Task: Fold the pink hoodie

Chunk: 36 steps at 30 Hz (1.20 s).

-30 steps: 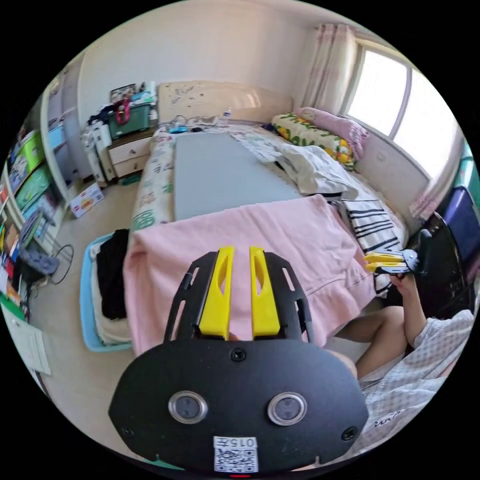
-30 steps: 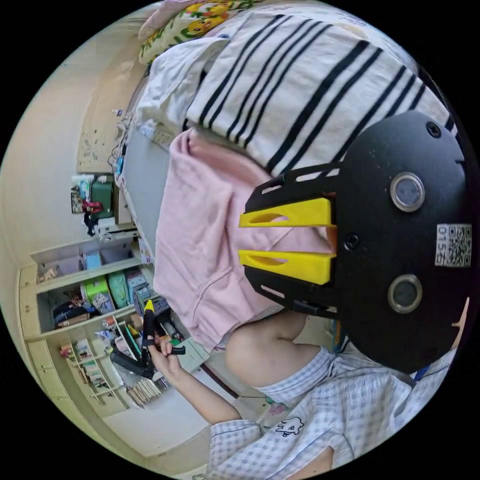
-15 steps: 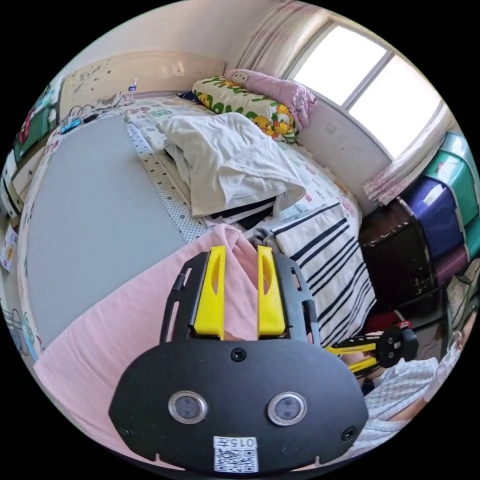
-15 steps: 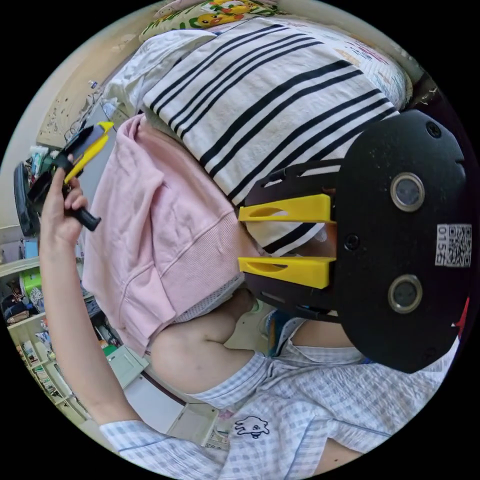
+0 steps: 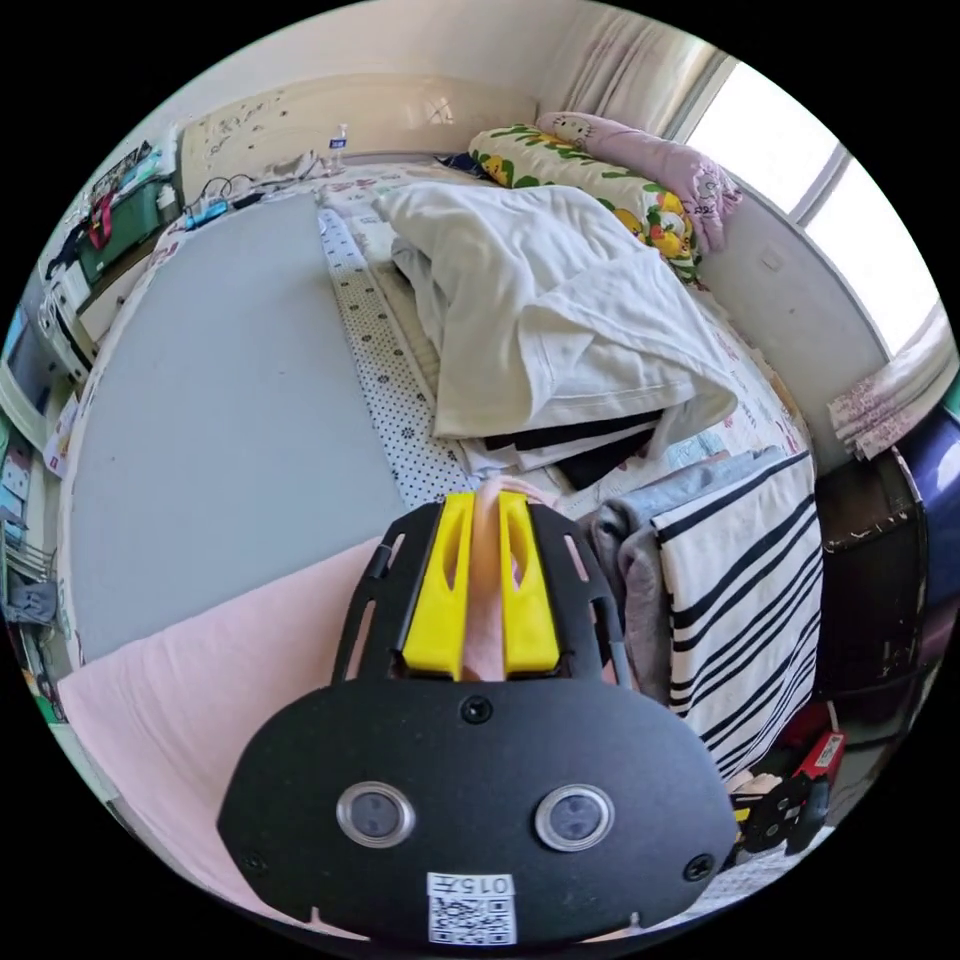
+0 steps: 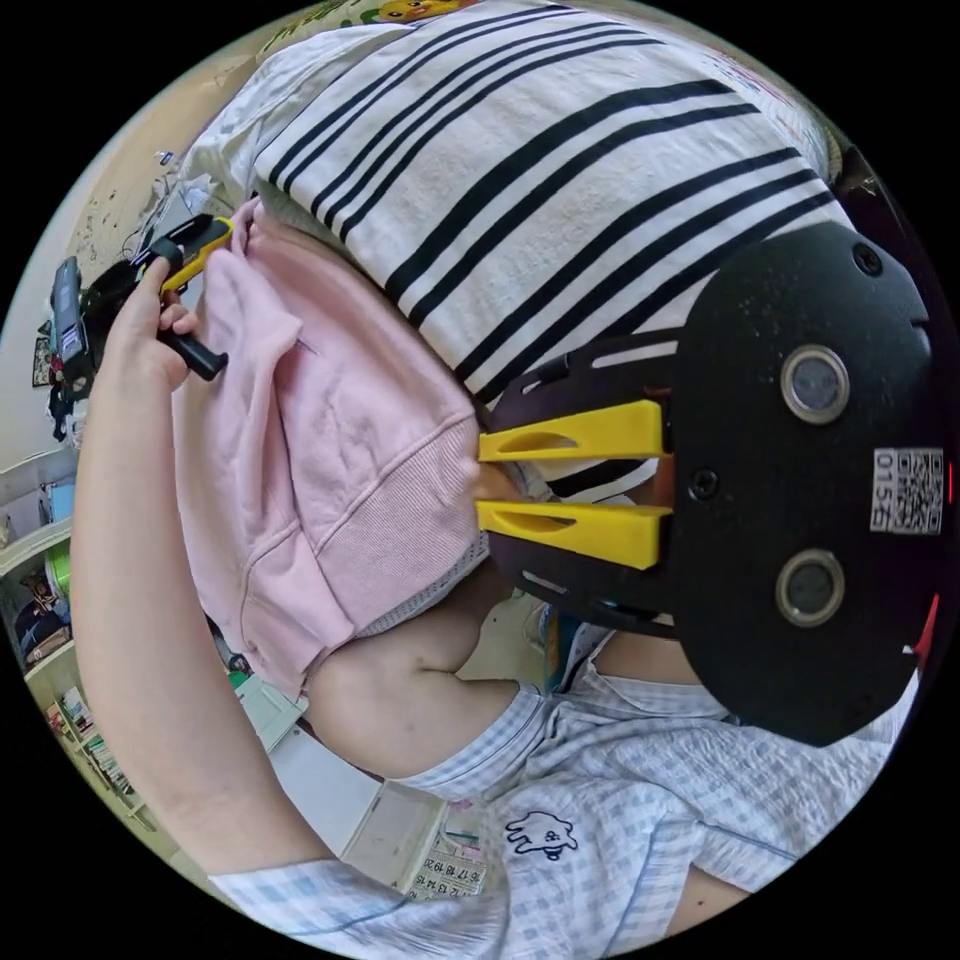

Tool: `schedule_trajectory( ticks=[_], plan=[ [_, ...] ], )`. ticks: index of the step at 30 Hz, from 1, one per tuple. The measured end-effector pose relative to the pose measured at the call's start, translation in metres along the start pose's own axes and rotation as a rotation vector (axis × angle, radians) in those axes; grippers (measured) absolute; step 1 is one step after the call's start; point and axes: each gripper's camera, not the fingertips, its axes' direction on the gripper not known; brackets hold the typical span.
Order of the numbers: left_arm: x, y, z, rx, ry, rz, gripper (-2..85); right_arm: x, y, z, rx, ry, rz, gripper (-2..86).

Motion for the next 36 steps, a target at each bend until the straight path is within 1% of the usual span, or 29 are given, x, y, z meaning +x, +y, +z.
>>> schedule_trajectory(
  ticks=[4,10,13,14,15,16,17,18,20,22,24,25,27,28,30,31,33,35,36],
  plan=[
    [0.006,0.002,-0.023,0.06,-0.032,0.048,2.3,0.018,0.02,-0.011,0.071,-0.054,0.013,2.7],
    [0.007,-0.002,-0.077,0.185,-0.025,0.042,1.3,0.032,0.066,-0.076,0.349,0.071,0.09,1.0],
    [-0.006,-0.006,-0.106,0.268,0.053,0.009,1.2,0.035,0.083,-0.105,0.484,0.151,0.124,0.7],
    [-0.013,-0.006,-0.119,0.305,0.099,-0.009,1.2,0.034,0.09,-0.117,0.576,0.14,0.095,0.6],
    [-0.022,-0.006,-0.132,0.338,0.148,-0.018,1.1,0.035,0.099,-0.13,0.698,0.058,0.034,0.6],
    [-0.026,-0.005,-0.139,0.355,0.169,-0.021,1.1,0.037,0.102,-0.136,0.759,-0.003,0.001,0.5],
    [-0.037,-0.002,-0.155,0.393,0.209,-0.02,1.1,0.041,0.102,-0.142,0.856,-0.132,-0.06,0.5],
    [-0.051,0.004,-0.172,0.433,0.243,-0.01,1.1,0.043,0.094,-0.143,0.914,-0.244,-0.128,0.4],
    [-0.079,0.017,-0.198,0.488,0.287,-0.013,1.1,0.037,0.066,-0.139,0.943,-0.372,-0.232,0.4],
    [-0.114,0.036,-0.219,0.522,0.313,-0.035,1.1,0.019,0.024,-0.129,0.91,-0.435,-0.328,0.4],
    [-0.168,0.07,-0.241,0.556,0.32,-0.071,1.2,-0.017,-0.041,-0.11,0.829,-0.489,-0.456,0.4],
    [-0.182,0.079,-0.244,0.564,0.32,-0.076,1.2,-0.028,-0.059,-0.104,0.8,-0.508,-0.487,0.4],
    [-0.242,0.121,-0.251,0.596,0.312,-0.151,1.2,-0.065,-0.128,-0.073,0.665,-0.581,-0.564,0.4],
    [-0.257,0.132,-0.25,0.604,0.306,-0.176,1.2,-0.073,-0.145,-0.062,0.627,-0.599,-0.573,0.4],
    [-0.315,0.175,-0.242,0.61,0.238,-0.277,1.3,-0.102,-0.208,-0.012,0.469,-0.656,-0.555,0.4],
    [-0.329,0.186,-0.238,0.603,0.219,-0.312,1.3,-0.108,-0.222,0.0,0.434,-0.665,-0.542,0.4],
    [-0.384,0.226,-0.216,0.52,0.141,-0.47,1.6,-0.127,-0.268,0.046,0.3,-0.681,-0.49,0.3],
    [-0.418,0.253,-0.204,0.453,0.101,-0.558,2.1,-0.139,-0.293,0.068,0.218,-0.701,-0.474,0.3],
    [-0.439,0.28,-0.206,0.518,0.079,-0.631,3.6,-0.147,-0.306,0.076,0.182,-0.705,-0.47,0.3]
  ],
)
